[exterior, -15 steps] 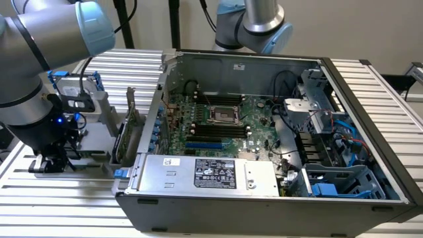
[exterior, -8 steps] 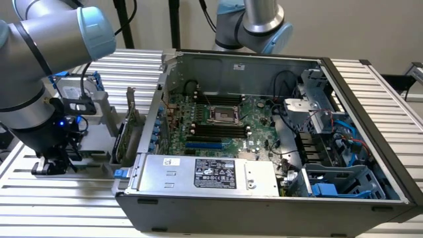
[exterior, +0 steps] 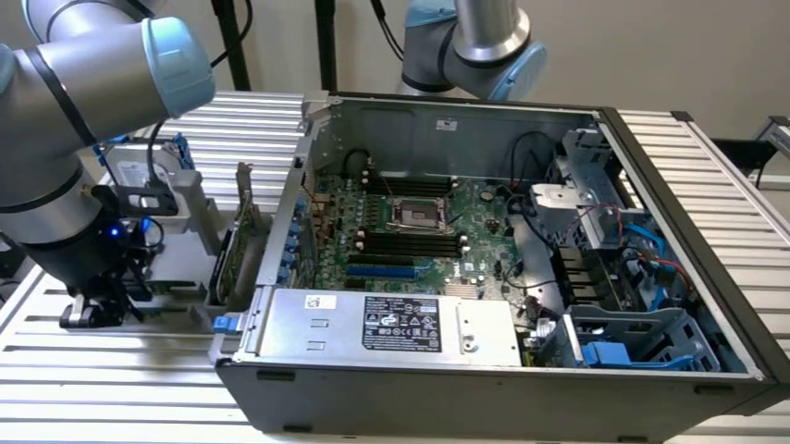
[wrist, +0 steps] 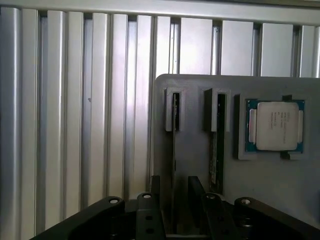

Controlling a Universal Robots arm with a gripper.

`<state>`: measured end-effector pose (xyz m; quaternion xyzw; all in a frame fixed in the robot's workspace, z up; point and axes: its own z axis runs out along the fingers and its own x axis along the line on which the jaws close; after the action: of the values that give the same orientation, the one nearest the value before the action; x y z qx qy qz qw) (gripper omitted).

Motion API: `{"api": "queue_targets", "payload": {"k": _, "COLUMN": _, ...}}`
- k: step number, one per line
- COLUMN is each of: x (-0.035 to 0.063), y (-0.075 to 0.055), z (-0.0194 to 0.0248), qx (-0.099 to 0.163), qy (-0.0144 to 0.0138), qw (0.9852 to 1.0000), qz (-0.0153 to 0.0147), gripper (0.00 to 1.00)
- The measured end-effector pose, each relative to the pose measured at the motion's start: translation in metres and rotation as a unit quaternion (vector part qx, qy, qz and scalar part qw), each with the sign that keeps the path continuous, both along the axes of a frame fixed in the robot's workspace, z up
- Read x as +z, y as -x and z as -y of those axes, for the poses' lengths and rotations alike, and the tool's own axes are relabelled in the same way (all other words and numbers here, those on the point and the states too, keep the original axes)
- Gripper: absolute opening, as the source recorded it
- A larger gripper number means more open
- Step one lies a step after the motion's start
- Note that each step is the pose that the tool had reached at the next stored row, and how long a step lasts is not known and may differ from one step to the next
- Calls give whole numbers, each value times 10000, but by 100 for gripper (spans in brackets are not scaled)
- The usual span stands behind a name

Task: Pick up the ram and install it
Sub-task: 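Pick up the ram and move it above insertion slot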

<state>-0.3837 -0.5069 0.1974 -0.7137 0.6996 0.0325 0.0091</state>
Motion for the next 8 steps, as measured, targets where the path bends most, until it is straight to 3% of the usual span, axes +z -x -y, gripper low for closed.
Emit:
{"api": "queue_targets", "payload": {"k": 4, "x": -29, "y": 1, "z": 6, "qx": 0, "qy": -34, "qw": 10000, "qz": 0, "gripper": 36}}
{"api": "queue_targets", "payload": {"k": 8, "x": -30, "y": 0, "z": 6, "qx": 0, "qy": -39, "qw": 10000, "qz": 0, "gripper": 27}}
